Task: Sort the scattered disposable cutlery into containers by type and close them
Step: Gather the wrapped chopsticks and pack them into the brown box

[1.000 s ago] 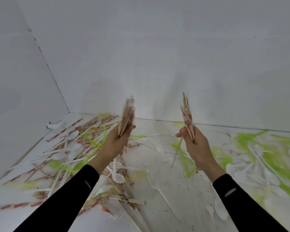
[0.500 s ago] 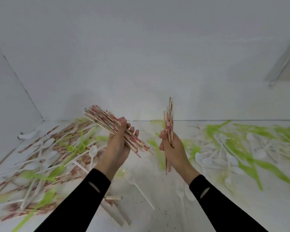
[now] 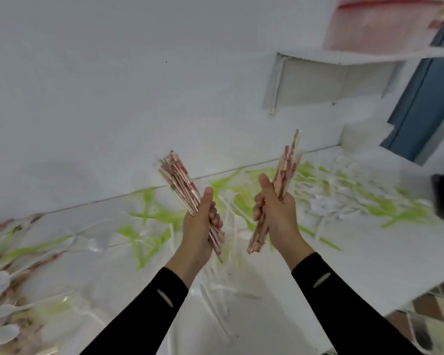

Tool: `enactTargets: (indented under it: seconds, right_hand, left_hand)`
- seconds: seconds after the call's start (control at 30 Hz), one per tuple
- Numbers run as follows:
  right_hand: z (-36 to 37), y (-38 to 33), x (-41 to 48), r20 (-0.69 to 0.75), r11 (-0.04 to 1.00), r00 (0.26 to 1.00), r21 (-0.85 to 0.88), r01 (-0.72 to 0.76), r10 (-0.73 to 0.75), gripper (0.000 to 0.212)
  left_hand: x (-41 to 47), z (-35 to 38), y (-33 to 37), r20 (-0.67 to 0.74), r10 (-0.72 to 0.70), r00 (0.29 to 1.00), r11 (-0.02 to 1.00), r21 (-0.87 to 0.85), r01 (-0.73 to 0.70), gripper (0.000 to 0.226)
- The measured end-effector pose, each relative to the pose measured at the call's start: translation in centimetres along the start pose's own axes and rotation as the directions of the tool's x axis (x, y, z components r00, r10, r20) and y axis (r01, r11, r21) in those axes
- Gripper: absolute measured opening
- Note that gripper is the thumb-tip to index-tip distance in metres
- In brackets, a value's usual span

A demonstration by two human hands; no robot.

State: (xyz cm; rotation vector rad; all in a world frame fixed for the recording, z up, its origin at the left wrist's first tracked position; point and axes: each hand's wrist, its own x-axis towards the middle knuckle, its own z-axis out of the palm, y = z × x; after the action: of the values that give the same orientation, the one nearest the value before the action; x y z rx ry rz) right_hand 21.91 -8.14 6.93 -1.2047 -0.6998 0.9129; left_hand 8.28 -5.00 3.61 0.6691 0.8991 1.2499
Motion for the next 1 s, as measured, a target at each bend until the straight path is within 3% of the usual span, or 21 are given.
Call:
enactTargets:
  seconds: [0.2, 0.37, 0.47, 0.6, 0.7, 0.87, 1.0]
  right_hand:
    - [-7.5, -4.3, 2.2, -0.026, 0.971, 0.998, 0.234, 0.055, -0.05, 0.046]
    - [-13.4, -1.8, 2.0, 0.047, 0.993, 0.998, 0.112, 0.046, -0.052, 0.045]
    - [-17.9, -1.7, 2.4, 0.053, 0.999, 0.998, 0.039, 0.033, -0.035, 0.048]
    - [-24.6, -3.8, 4.2, -0.094, 0.998, 0.994, -0.001, 0.058, -0.058, 0.037]
    - [-29.3, -3.8, 4.7, -0.236, 0.996, 0.968, -0.039, 0.081, -0.088, 0.035]
    - [-32.8, -3.2, 5.0, -0.44, 0.992, 0.89, -0.054, 0.111, -0.123, 0.034]
    - [-35.9, -4.3, 7.0, -0.499, 0.992, 0.859, -0.007, 0.13, -0.116, 0.032]
  left_hand:
    - [-0.7, 7.3, -9.4, 0.071, -0.216, 0.974, 0.975, -0.045, 0.22, 0.017]
    - [-1.5, 14.3, -14.9, 0.303, -0.382, 0.873, 0.895, -0.113, 0.431, 0.048]
    - [-2.6, 18.4, -16.4, 0.353, -0.354, 0.866, 0.907, -0.099, 0.41, 0.04]
    - [-2.5, 22.1, -17.7, 0.229, -0.302, 0.925, 0.879, -0.31, 0.363, 0.023]
    - [-2.0, 25.2, -18.3, 0.264, -0.249, 0.932, 0.847, -0.408, 0.342, 0.021]
    - [-4.8, 32.3, -21.5, 0.389, -0.309, 0.868, 0.839, -0.317, 0.441, 0.018]
    - [-6.3, 37.0, -24.4, 0.455, -0.392, 0.8, 0.821, -0.219, 0.527, 0.037]
